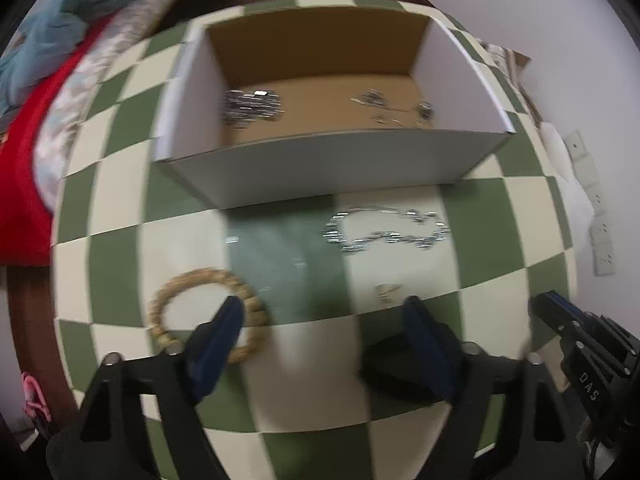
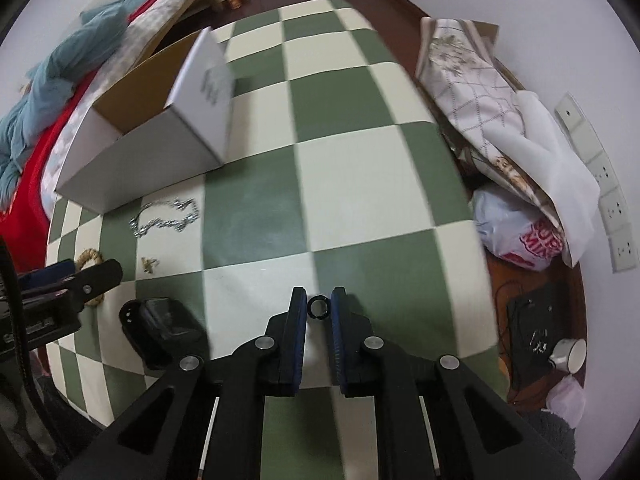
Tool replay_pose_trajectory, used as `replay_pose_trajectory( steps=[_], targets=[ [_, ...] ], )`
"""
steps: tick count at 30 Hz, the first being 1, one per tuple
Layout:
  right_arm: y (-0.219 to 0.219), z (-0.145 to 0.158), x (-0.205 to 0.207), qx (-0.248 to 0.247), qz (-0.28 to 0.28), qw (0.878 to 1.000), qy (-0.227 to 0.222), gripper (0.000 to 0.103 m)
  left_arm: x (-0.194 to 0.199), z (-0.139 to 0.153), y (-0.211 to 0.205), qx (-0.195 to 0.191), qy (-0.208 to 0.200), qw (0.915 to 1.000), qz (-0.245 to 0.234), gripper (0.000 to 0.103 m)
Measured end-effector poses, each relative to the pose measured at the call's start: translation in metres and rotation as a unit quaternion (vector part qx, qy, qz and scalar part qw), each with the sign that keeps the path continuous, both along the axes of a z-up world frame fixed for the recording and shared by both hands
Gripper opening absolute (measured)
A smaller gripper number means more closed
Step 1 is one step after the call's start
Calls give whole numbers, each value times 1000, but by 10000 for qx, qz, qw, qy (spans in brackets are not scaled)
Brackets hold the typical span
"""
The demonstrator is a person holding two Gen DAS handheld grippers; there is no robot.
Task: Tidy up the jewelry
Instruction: 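Grasp the small black ring with the right tool, then grasp the small metal stud with the left tool while the right tool holds the ring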
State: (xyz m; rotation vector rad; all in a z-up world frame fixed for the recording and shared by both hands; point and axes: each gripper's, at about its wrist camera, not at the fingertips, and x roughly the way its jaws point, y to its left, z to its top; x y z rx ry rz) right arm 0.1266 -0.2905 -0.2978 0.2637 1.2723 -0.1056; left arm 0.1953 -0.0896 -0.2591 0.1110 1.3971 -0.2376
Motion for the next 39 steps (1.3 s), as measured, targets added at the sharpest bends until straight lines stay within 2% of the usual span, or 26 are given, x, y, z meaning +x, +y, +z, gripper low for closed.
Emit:
replay_pose_trajectory(
  steps=[8, 13, 19, 27, 28, 30, 32, 33, 39],
  targets=[
    [-19, -2, 0, 98, -191, 9998, 45, 13, 4, -16, -37, -84, 343, 9981, -506, 53],
    [-22, -2, 2, 156, -253, 9996, 19, 13, 1, -16, -47, 32, 308, 9975, -643, 52],
    [-24, -2, 4, 190, -286, 9994, 10, 13, -9, -17, -50, 246, 144, 9967, -762, 47],
    [-20, -2, 3, 252, -289, 9993, 5, 13, -14, -16, -46, 284, 47, 9966, -770, 45],
    [-18, -2, 3, 256, -292, 9992, 8, 13, -14, -16, -44, 243, 61, 9967, -766, 41],
    [-17, -2, 3, 255, -302, 9992, 9, 13, -14, -14, -43, 229, 32, 9967, -774, 23],
    [-18, -1, 3, 263, -308, 9992, 7, 13, -14, -13, -42, 216, 38, 9967, -787, 13],
    [-17, -1, 3, 256, -308, 9992, 3, 13, -14, -13, -42, 213, 33, 9966, -789, 10],
    [-16, 0, 3, 248, -294, 9993, -9, 13, -12, -14, -42, 178, 22, 9967, -791, 9]
  ],
)
